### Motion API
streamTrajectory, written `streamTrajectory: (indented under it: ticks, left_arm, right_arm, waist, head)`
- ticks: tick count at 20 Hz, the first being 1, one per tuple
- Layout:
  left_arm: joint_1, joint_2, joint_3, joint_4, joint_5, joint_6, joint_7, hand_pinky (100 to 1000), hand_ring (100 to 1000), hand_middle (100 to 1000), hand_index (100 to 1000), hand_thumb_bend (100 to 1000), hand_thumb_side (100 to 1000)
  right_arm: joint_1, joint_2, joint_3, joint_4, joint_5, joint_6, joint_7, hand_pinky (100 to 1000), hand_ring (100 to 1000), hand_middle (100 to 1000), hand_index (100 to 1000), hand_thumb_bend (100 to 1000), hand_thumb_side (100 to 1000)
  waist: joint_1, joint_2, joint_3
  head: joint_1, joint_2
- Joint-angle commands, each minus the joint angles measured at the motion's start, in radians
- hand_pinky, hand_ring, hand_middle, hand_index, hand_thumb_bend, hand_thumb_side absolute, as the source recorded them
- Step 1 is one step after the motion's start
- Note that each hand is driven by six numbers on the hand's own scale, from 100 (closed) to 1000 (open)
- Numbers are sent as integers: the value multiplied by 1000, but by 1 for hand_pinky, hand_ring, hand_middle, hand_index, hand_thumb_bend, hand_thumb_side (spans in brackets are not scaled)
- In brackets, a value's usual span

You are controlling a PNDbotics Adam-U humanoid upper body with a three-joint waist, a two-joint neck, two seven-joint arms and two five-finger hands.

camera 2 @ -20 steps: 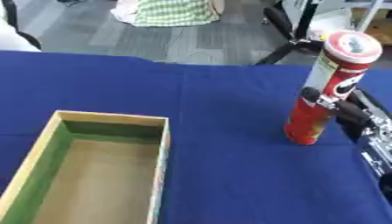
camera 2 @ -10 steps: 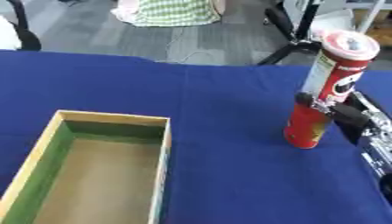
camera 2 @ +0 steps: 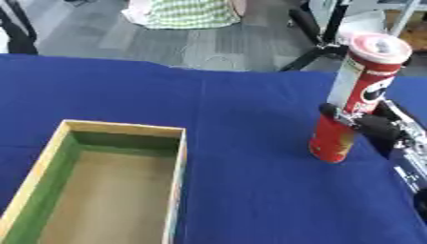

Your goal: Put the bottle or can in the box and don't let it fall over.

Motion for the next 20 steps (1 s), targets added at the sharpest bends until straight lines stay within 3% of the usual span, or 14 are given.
streamTrajectory:
  ticks: [1, 9, 20]
  left_arm:
    - [-3, 10, 6, -18, -1, -1, -4, 984, 817, 839, 830, 100, 678]
    - [-4, 13, 6, -19, 1, -3, -7, 985, 817, 840, 830, 100, 674]
    - [-1, 18, 6, -19, 5, -4, -9, 987, 822, 841, 829, 100, 668]
  right_arm:
    - [-5, -23, -6, -21, -13, -3, 13, 975, 1000, 1000, 487, 608, 100]
    - [3, -25, -11, -51, -24, -10, 26, 977, 1000, 1000, 401, 686, 100]
    - [15, -37, -22, -143, -24, -10, 16, 977, 1000, 1000, 368, 749, 157]
  waist:
    - [2, -19, -1]
    - [3, -25, -5]
    - [5, -41, -9]
  head:
    - [2, -7]
    - [5, -3]
    - [7, 9]
